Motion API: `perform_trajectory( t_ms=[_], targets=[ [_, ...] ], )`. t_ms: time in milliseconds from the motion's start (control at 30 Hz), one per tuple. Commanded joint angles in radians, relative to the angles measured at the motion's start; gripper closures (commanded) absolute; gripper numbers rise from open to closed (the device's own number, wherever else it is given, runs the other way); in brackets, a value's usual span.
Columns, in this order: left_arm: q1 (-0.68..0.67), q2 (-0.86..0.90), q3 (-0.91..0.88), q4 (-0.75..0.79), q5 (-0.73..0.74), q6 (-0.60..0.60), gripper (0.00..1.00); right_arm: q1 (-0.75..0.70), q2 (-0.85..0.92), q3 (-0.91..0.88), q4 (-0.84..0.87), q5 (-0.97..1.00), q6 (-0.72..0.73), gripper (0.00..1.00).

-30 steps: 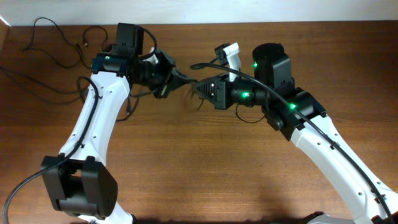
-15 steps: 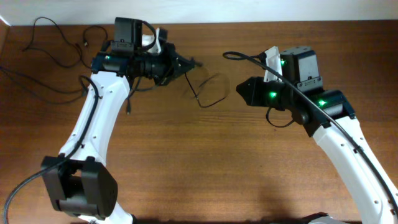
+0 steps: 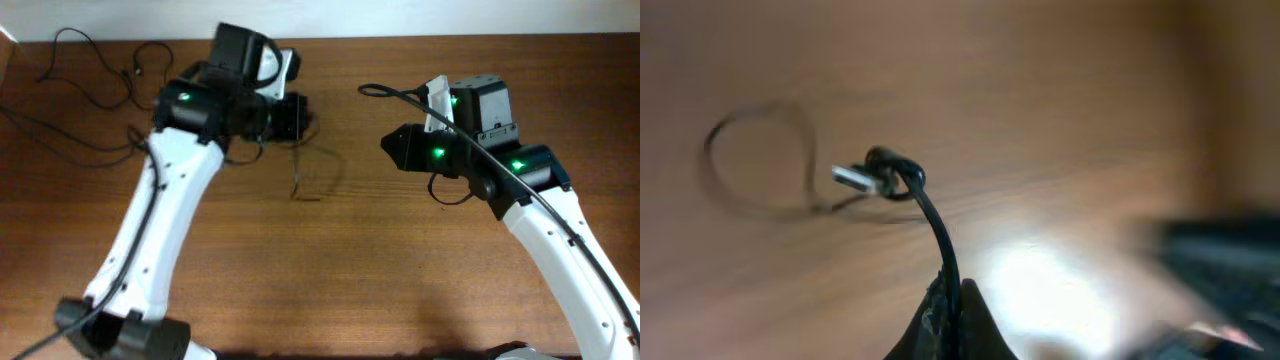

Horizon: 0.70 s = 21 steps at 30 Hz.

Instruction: Untangle cables

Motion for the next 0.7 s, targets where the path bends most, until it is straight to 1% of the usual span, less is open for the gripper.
perform_trajectory(
  t_ms=[0, 33, 67, 100, 133, 167, 200, 233, 267, 300, 333, 367, 400, 433, 467, 500, 533, 600, 633, 667],
  targets=[
    [-0.011, -0.047, 0.029, -0.019, 0.023, 0.066, 1.00, 0.003, -0.002, 0.008, 0.008, 0.012, -0.010, 0.83],
    [-0.039, -0.038, 0.020, -0.075, -0.341, -0.065, 1.00, 0.003, -0.002, 0.008, 0.007, 0.012, -0.010, 0.83],
    [-0.083, -0.013, 0.011, -0.174, -0.804, -0.269, 1.00, 0.003, -0.002, 0.008, 0.007, 0.012, -0.010, 0.83],
    [-0.109, 0.006, 0.012, -0.224, -0.953, -0.313, 1.00, 0.003, -0.002, 0.008, 0.007, 0.012, -0.010, 0.83],
    [-0.139, 0.017, 0.014, -0.257, -0.984, -0.303, 1.00, 0.003, -0.002, 0.008, 0.005, 0.012, -0.010, 0.83],
    [-0.166, 0.007, 0.037, -0.254, -0.822, -0.267, 1.00, 0.003, -0.002, 0.008, 0.004, 0.008, -0.010, 0.83],
    [-0.163, -0.012, 0.074, -0.222, -0.570, -0.183, 1.00, 0.003, -0.002, 0.008, 0.004, -0.006, -0.010, 0.83],
    [-0.144, -0.035, 0.097, -0.147, -0.209, -0.052, 1.00, 0.003, -0.002, 0.008, 0.004, -0.019, -0.010, 0.83],
    [-0.114, -0.051, 0.097, -0.036, 0.120, 0.047, 1.00, 0.003, -0.002, 0.008, 0.004, -0.029, -0.010, 0.83],
    [-0.104, -0.053, 0.097, -0.002, 0.143, 0.032, 1.00, 0.003, -0.002, 0.008, 0.004, -0.031, -0.010, 0.83],
    [-0.104, -0.052, 0.097, -0.030, -0.120, -0.087, 1.00, 0.003, -0.002, 0.008, 0.003, -0.034, -0.010, 0.83],
    [-0.120, -0.048, 0.097, -0.103, -0.453, -0.240, 1.00, 0.003, -0.002, 0.008, -0.001, -0.034, -0.011, 0.83],
    [-0.146, -0.035, 0.097, -0.194, -0.806, -0.330, 1.00, 0.003, -0.002, 0.008, -0.003, -0.033, -0.011, 0.83],
    [-0.168, -0.026, 0.097, -0.248, -0.911, -0.331, 1.00, 0.003, -0.002, 0.008, -0.003, -0.033, -0.011, 0.83],
    [-0.173, -0.027, 0.097, -0.258, -0.854, -0.329, 1.00, 0.003, -0.002, 0.008, -0.003, -0.034, -0.010, 0.83],
    [-0.165, -0.038, 0.098, -0.245, -0.697, -0.328, 1.00, 0.003, -0.002, 0.008, -0.004, -0.034, -0.010, 0.83],
    [-0.146, -0.048, 0.098, -0.208, -0.507, -0.271, 1.00, 0.003, -0.002, 0.008, -0.005, -0.043, -0.011, 0.83],
    [-0.091, -0.051, 0.097, -0.117, -0.066, -0.061, 1.00, 0.003, -0.002, 0.008, -0.008, -0.056, -0.011, 0.83],
    [-0.048, -0.044, 0.097, -0.093, -0.016, -0.070, 1.00, 0.003, -0.002, 0.008, -0.006, -0.056, -0.011, 0.83],
    [-0.037, -0.042, 0.097, -0.128, -0.274, -0.186, 1.00, 0.003, -0.002, 0.008, -0.005, -0.056, -0.011, 0.83]
  ],
)
